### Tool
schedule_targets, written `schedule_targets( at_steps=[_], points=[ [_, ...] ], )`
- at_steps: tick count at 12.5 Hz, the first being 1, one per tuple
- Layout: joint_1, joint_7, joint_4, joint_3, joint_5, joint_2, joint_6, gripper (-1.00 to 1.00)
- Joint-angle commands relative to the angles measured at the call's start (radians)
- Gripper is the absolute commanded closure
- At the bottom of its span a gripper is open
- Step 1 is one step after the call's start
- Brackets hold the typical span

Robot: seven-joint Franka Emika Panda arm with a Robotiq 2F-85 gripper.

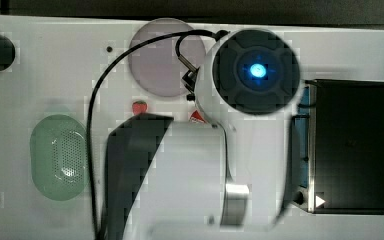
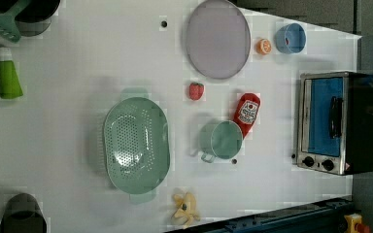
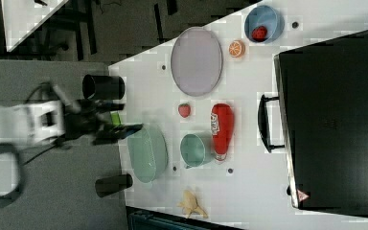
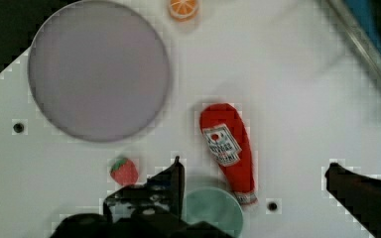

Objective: Pick ketchup from strainer and place it on the table

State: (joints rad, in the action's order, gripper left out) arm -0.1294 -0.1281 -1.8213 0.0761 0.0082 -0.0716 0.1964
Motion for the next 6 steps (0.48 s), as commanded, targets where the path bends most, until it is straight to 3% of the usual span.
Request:
schedule_targets(
  at_steps=[1, 6],
  points=[
    [-0.008, 0.112, 0.099, 0.006, -0.002, 0.032, -0.118, -1.0],
    [-0.009, 0.112, 0.137, 0.004, -0.003, 0.039, -0.175, -1.0]
  ],
)
